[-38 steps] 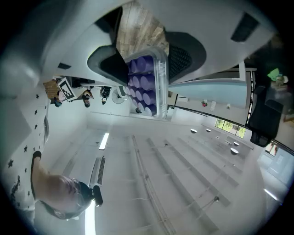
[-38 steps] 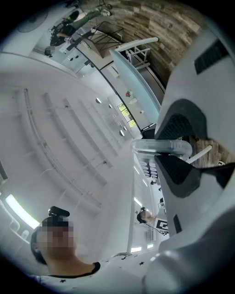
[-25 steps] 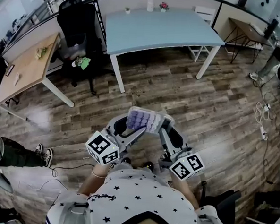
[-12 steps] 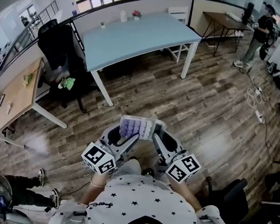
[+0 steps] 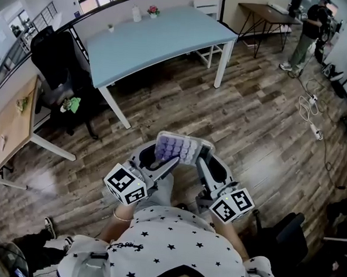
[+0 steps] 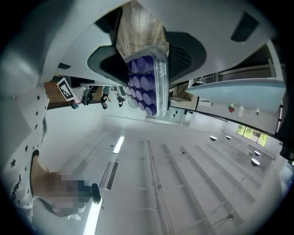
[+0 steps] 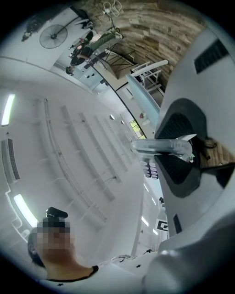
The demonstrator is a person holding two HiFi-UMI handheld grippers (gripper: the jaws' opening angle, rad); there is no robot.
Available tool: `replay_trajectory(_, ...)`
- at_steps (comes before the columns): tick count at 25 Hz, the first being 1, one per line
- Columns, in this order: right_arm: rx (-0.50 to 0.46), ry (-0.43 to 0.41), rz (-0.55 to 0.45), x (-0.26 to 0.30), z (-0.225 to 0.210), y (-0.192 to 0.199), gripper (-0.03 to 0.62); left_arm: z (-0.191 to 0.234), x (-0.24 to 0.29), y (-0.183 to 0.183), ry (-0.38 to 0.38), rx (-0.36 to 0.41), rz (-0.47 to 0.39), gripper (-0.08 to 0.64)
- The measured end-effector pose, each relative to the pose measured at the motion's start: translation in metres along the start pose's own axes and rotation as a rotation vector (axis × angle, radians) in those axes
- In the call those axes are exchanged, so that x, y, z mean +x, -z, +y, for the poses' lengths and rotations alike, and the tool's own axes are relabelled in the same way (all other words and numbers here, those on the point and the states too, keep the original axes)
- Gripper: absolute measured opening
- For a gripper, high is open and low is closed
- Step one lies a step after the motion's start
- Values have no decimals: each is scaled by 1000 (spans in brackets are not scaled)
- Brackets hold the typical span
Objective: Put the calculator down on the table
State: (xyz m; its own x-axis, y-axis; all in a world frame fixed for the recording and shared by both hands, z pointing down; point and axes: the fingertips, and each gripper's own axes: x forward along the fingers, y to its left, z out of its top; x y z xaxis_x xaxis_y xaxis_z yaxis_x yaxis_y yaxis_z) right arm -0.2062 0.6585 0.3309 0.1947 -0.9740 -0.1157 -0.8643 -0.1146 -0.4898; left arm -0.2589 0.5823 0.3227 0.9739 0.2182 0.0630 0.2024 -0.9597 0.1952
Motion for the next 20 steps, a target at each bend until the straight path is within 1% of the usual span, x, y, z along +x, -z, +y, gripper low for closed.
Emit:
replay_trajectory(3, -6, 33, 0, 8, -15, -3, 89, 12, 16, 0, 28, -7, 3, 261)
replay_trajectory(10, -33, 61, 10, 54, -39, -14, 90, 59, 43, -10, 53, -28, -17, 261)
replay_trajectory(13, -36, 62, 14, 82, -47, -16, 91, 86, 49, -18, 57, -16, -25, 261)
replay_trajectory(16, -40, 65, 18, 112, -54, -16, 89, 115, 55, -23, 61, -21, -31, 261)
replay_trajectory(20, -39, 63, 21, 155, -62, -19, 91, 157, 61, -36, 48, -22, -38, 261)
